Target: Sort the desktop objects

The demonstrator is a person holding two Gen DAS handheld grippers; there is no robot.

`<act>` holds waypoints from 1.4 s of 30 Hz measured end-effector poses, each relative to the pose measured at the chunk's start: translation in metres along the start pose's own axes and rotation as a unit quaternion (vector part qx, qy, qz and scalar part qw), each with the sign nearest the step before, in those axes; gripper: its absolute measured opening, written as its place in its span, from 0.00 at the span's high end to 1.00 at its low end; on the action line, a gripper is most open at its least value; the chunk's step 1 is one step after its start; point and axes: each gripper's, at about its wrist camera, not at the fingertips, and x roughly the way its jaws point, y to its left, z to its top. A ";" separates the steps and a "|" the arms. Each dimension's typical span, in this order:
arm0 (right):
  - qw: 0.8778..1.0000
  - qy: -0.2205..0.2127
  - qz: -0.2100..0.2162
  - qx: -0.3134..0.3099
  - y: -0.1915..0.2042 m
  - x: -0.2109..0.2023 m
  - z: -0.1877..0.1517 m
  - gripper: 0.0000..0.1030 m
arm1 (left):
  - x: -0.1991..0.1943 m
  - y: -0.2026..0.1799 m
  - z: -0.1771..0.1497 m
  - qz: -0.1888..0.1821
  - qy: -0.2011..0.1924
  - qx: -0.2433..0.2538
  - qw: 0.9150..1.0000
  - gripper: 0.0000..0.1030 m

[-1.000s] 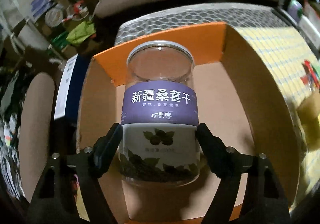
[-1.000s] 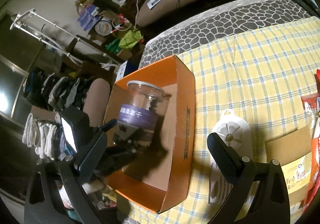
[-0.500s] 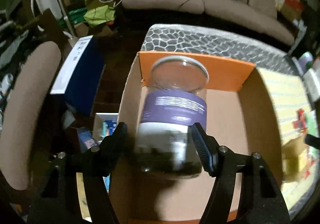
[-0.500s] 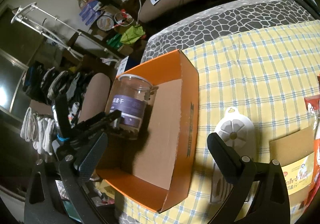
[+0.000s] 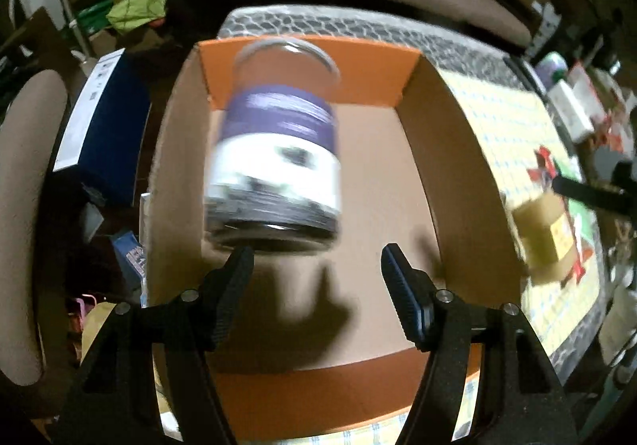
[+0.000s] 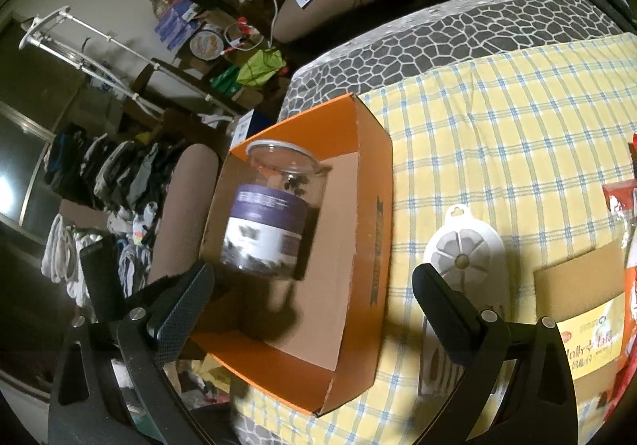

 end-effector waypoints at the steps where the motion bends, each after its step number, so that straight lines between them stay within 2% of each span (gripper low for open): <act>1: 1.000 0.001 -0.002 -0.003 0.001 -0.001 -0.001 0.01 | 0.003 -0.004 -0.001 0.001 0.006 0.005 1.000 0.38; 5: 1.000 0.003 -0.008 -0.011 0.000 -0.002 -0.002 0.01 | 0.014 -0.013 0.001 -0.005 0.024 0.013 1.000 0.38; 13: 1.000 0.022 -0.018 -0.002 -0.009 0.008 -0.005 0.01 | 0.032 -0.021 0.010 -0.040 0.048 -0.010 0.998 0.38; 16: 0.999 0.025 -0.019 -0.009 -0.007 0.009 -0.006 0.01 | 0.037 -0.023 0.015 -0.058 0.050 -0.023 0.997 0.38; 24: 0.999 0.026 -0.024 -0.006 -0.013 0.009 -0.008 0.02 | 0.038 -0.023 0.031 -0.072 0.038 -0.042 0.996 0.37; 27: 0.999 0.025 -0.024 -0.005 -0.014 0.008 -0.007 0.02 | 0.040 -0.026 0.032 -0.068 0.039 -0.040 0.996 0.36; 30: 0.999 0.024 -0.023 -0.005 -0.014 0.007 -0.007 0.02 | 0.042 -0.026 0.028 -0.045 0.038 -0.030 0.998 0.36; 34: 0.999 0.023 -0.024 -0.008 -0.012 0.006 -0.007 0.02 | 0.034 -0.026 0.017 -0.042 0.034 -0.021 0.998 0.36; 39: 1.000 0.018 -0.022 -0.003 -0.016 0.000 -0.006 0.02 | 0.011 -0.035 0.007 -0.028 0.004 0.001 1.000 0.27; 42: 1.000 0.007 -0.023 0.000 -0.021 -0.011 -0.005 0.02 | -0.005 -0.047 0.000 -0.038 -0.018 0.010 0.999 0.16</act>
